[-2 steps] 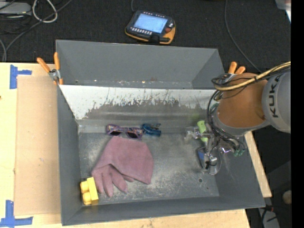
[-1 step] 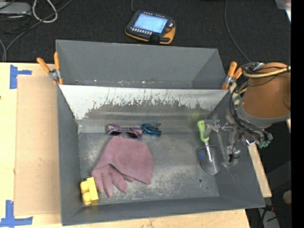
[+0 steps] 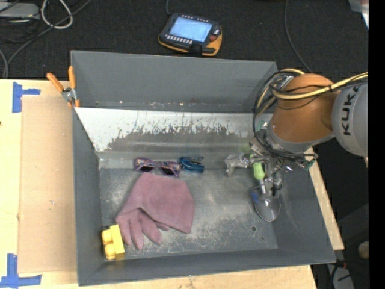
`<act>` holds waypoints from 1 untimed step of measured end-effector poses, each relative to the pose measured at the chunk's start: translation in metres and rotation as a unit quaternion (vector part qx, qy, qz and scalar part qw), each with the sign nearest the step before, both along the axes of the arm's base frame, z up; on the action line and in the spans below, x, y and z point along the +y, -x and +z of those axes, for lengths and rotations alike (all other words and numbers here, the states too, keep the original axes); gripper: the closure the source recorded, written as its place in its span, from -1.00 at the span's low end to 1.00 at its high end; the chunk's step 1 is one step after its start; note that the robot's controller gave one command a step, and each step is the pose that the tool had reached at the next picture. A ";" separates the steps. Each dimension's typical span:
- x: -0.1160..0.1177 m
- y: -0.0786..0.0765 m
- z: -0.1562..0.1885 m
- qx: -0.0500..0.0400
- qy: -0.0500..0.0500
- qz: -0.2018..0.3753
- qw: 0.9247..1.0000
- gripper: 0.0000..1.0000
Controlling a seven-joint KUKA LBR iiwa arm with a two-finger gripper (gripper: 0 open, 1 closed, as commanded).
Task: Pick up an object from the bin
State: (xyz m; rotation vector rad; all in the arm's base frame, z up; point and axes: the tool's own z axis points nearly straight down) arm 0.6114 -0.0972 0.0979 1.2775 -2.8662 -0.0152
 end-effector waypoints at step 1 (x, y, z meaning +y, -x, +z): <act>-0.026 0.021 -0.029 -0.004 -0.001 0.029 1.000 -1.00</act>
Offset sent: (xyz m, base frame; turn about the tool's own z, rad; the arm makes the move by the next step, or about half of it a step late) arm 0.0103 -0.0128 -0.0279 -0.6091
